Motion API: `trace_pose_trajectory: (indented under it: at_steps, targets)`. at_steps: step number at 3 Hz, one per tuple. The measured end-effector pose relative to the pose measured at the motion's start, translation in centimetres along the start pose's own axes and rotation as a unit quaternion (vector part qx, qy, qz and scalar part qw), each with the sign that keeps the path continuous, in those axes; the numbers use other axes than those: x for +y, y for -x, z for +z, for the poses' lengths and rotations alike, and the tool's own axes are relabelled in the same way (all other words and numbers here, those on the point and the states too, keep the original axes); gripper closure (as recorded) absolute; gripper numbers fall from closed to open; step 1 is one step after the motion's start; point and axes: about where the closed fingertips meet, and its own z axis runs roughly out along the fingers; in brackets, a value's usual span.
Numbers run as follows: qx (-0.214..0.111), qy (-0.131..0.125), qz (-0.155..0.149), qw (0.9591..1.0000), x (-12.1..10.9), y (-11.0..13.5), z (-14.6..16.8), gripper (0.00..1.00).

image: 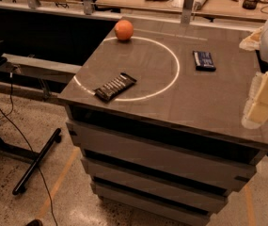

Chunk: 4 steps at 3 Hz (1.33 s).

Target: Move rxbar blueberry near rxbar chocolate

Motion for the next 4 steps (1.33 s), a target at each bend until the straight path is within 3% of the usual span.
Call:
trace_pose_trajectory:
  at_steps: [1, 2, 3, 4]
  targets:
    - [-0.005, -0.006, 0.006, 1.0, -0.2, 0.1, -0.2, 0.0]
    - [-0.022, -0.035, 0.04, 0.9983, -4.4, 0.3, 0.5, 0.0]
    - [-0.089, -0.086, 0.101, 0.9872, -13.7, 2.0, 1.4, 0.0]
    - [-0.138, -0.12, 0.154, 0.9711, -19.6, 3.3, 1.9, 0.0]
